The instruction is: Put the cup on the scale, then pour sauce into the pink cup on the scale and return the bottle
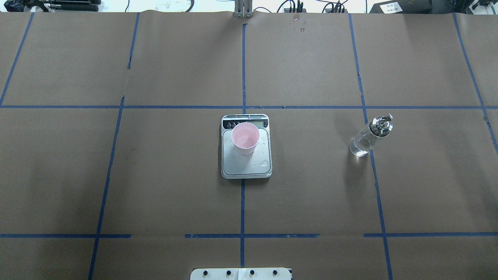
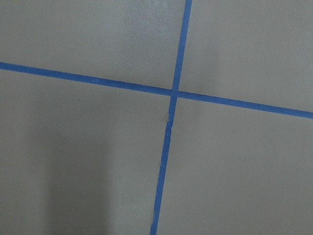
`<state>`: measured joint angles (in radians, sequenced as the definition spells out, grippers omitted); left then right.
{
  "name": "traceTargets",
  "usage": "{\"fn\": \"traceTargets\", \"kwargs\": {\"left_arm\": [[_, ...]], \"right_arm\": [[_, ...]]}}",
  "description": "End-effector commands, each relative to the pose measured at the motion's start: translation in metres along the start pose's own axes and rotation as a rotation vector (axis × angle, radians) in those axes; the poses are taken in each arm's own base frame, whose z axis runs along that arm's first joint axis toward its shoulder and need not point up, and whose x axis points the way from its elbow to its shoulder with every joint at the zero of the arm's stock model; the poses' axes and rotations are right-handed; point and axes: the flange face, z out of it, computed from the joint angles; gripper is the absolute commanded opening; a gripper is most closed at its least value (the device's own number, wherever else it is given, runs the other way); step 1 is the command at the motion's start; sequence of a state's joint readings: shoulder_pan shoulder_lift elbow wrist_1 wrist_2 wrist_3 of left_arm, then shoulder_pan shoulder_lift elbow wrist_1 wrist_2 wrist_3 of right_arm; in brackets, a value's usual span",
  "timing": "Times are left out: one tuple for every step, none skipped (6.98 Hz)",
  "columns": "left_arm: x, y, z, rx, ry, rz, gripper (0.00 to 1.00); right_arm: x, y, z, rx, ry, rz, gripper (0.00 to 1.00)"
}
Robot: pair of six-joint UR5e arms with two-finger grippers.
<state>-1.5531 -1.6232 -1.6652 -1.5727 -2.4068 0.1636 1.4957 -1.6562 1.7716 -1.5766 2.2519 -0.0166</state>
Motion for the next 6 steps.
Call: {"fn": "traceTargets", "kwargs": {"left_arm": [[0.017, -0.008, -0.015, 0.024, -0.007, 0.03, 1.0], [0.011, -0.004, -0.009, 0.011, -0.003, 0.014, 1.0], [0.01, -0.002, -0.009, 0.01, -0.005, 0.011, 1.0], [0.003, 0.003, -0.004, -0.004, -0.026, 0.001, 1.0], [-0.005, 0.019, 0.003, -0.021, -0.041, -0.015, 1.0], [-0.008, 0.027, 0.009, -0.03, -0.038, -0.02, 1.0]], "right_arm": [[-0.005, 0.001, 0.009, -0.021, -0.02, -0.013, 1.0], [-0.004, 0.005, 0.011, -0.039, -0.037, 0.005, 1.0], [-0.008, 0.006, 0.013, -0.059, -0.091, 0.023, 1.0], [-0.009, 0.008, 0.013, -0.059, -0.098, 0.023, 1.0], [-0.008, 0.01, 0.014, -0.058, -0.096, 0.027, 1.0], [-0.004, 0.013, 0.018, -0.065, -0.084, 0.035, 1.0]]}}
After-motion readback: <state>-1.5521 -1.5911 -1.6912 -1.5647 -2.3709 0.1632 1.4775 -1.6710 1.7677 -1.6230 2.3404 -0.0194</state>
